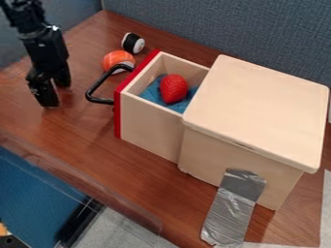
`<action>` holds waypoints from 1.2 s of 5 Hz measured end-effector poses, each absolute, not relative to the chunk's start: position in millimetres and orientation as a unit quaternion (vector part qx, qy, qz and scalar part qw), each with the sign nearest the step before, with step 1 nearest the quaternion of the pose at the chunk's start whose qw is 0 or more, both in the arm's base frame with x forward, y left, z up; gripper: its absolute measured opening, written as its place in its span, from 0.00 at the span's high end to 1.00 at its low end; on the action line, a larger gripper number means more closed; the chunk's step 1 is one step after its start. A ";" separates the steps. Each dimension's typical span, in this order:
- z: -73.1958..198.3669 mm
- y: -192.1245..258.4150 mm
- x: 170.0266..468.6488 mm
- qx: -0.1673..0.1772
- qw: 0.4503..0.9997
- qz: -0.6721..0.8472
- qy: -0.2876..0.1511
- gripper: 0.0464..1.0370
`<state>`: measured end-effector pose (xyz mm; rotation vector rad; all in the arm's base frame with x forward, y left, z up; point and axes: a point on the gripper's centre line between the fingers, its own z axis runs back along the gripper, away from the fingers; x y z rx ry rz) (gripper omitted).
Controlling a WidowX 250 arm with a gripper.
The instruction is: Close the drawer
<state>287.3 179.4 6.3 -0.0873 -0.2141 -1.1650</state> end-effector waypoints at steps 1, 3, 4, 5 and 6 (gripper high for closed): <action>5.1 165.7 288.7 -0.028 0.819 -0.563 -0.104 0.04; 4.3 143.2 295.3 -0.024 0.811 -0.574 -0.111 0.04; 5.3 136.0 297.1 -0.024 0.808 -0.578 -0.115 0.04; 5.1 127.3 298.2 -0.031 0.807 -0.577 -0.121 0.04; 7.7 114.3 299.0 -0.044 0.807 -0.576 -0.126 0.04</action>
